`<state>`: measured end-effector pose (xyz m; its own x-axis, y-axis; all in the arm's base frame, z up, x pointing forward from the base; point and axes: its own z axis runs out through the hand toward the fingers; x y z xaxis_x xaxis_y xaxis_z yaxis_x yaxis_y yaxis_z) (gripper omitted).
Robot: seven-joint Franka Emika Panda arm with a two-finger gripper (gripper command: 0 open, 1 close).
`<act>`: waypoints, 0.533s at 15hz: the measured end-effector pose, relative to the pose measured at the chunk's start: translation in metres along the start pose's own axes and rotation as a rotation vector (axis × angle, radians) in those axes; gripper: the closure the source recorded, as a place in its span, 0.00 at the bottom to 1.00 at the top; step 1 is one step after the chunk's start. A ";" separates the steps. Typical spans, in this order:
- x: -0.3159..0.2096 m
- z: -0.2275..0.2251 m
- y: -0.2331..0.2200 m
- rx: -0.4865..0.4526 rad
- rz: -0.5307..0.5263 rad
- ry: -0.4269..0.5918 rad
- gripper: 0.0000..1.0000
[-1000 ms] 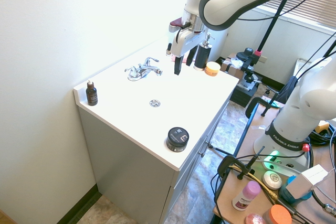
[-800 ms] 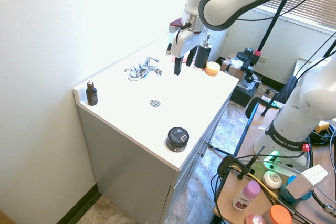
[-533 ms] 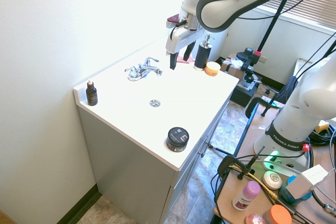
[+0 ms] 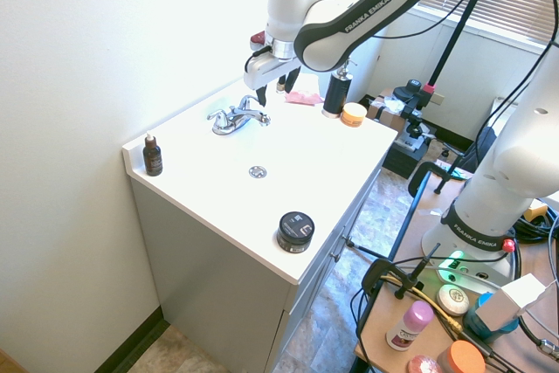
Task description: Turn off the cold water
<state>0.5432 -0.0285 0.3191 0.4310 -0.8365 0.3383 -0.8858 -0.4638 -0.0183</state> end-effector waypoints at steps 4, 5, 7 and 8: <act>0.015 0.028 0.000 -0.035 0.013 0.018 0.00; 0.018 0.034 0.003 -0.038 0.018 0.018 0.00; 0.025 0.045 0.007 -0.045 0.023 0.024 0.00; 0.029 0.049 0.008 -0.048 0.021 0.033 0.00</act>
<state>0.5572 -0.0703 0.2829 0.4069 -0.8356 0.3690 -0.9022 -0.4309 0.0192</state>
